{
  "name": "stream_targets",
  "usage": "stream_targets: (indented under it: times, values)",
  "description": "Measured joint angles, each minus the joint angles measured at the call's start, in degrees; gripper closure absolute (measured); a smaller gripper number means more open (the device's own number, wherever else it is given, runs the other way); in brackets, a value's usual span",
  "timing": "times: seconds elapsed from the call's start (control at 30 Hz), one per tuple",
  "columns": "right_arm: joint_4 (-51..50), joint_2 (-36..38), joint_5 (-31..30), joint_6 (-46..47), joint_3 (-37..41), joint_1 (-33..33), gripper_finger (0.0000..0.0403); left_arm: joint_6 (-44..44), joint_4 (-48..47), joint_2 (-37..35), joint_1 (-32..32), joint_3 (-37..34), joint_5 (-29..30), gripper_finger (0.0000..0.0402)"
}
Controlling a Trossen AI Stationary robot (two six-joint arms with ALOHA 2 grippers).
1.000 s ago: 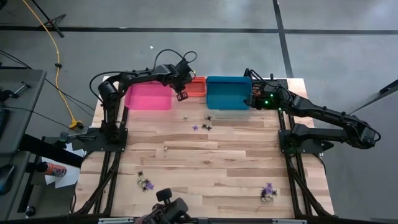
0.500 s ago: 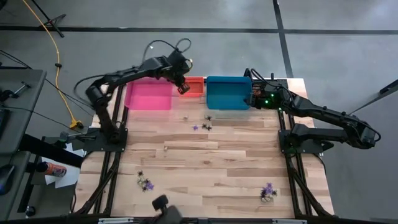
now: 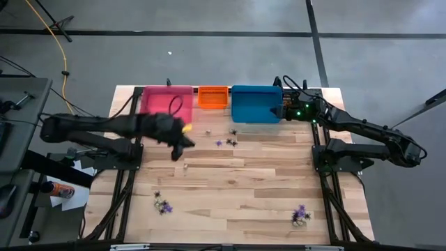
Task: Sort Halloween decoration
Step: Put the white skull toy into the pink bin
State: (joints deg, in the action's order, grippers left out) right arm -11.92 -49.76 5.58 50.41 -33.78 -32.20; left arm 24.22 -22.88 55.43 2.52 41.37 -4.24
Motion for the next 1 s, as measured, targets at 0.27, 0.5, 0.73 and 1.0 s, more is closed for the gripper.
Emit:
stream_targets:
  times: [0.27, 0.5, 0.73, 1.0]
  values:
    - [-0.3, 0.0, 0.0, -0.5, 0.0, 0.0, 0.0402, 7.1, -13.0, -0.4, -10.5, 3.0, 3.8, 0.0310]
    - [-0.8, -0.1, 0.0, -1.1, 0.0, 0.0, 0.0402, 7.1, -30.1, 7.6, -18.7, 10.5, 7.4, 0.0228]
    - [-2.9, -0.1, -1.1, -2.9, 0.0, 0.0, 0.0402, 18.5, -30.0, 18.4, -26.3, 9.3, 21.7, 0.0206]
    - [-5.3, -0.1, -1.3, -4.3, 0.0, 0.0, 0.0402, 24.1, -25.1, 29.4, -24.1, 9.3, 17.2, 0.0208]
